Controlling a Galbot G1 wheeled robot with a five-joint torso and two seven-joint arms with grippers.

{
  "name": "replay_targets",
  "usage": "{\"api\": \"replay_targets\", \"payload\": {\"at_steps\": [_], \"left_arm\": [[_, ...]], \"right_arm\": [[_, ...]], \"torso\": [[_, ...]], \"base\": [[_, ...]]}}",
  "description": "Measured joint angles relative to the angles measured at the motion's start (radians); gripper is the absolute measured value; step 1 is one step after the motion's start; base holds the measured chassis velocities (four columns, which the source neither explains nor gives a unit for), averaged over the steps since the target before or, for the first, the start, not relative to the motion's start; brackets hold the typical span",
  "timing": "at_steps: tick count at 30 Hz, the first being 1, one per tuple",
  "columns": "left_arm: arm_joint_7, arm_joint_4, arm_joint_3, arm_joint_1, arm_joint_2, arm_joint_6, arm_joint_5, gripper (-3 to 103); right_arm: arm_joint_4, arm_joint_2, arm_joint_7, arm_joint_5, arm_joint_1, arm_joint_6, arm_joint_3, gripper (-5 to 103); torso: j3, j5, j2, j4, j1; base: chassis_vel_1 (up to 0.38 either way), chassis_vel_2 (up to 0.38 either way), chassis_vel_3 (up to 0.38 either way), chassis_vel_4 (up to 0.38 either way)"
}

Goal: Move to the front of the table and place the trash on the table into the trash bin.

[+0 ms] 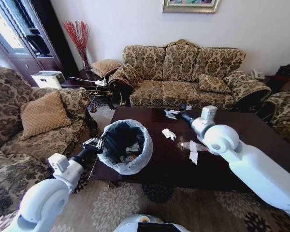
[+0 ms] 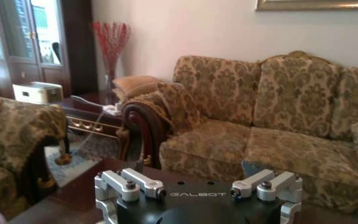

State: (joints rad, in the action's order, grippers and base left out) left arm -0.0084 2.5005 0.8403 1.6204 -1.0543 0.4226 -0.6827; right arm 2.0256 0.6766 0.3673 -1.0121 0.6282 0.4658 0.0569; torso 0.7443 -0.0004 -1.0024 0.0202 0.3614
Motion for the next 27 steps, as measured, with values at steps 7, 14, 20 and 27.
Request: {"api": "replay_targets", "payload": {"at_steps": [7,14,20,27], "left_arm": [[-0.001,0.000,0.006,0.011,-0.008,-0.011,0.000,3],[-0.001,0.000,0.002,0.007,-0.007,-0.015,0.001,3],[-0.002,-0.003,-0.001,0.004,-0.011,-0.017,0.002,3],[-0.002,-0.004,0.005,0.008,-0.018,-0.017,0.002,3]], "right_arm": [[-0.067,0.048,-0.030,0.064,0.038,-0.008,0.005,100],[-0.113,0.082,-0.059,0.112,0.041,-0.019,-0.028,100],[-0.201,0.115,-0.117,0.161,0.030,-0.104,-0.081,100],[-0.329,0.193,-0.208,0.219,-0.009,-0.150,-0.182,100]], "torso": [[0.000,-0.0002,0.000,0.0001,0.000],[0.000,-0.0006,0.000,0.0000,0.000],[0.001,-0.0003,0.000,0.0001,0.001],[-0.001,-0.0003,0.000,0.0000,-0.001]], "base": [[-0.030,0.024,0.024,-0.024],[-0.148,0.139,0.147,-0.140],[-0.130,0.144,0.126,-0.131],[-0.010,0.011,0.017,-0.006]]}}
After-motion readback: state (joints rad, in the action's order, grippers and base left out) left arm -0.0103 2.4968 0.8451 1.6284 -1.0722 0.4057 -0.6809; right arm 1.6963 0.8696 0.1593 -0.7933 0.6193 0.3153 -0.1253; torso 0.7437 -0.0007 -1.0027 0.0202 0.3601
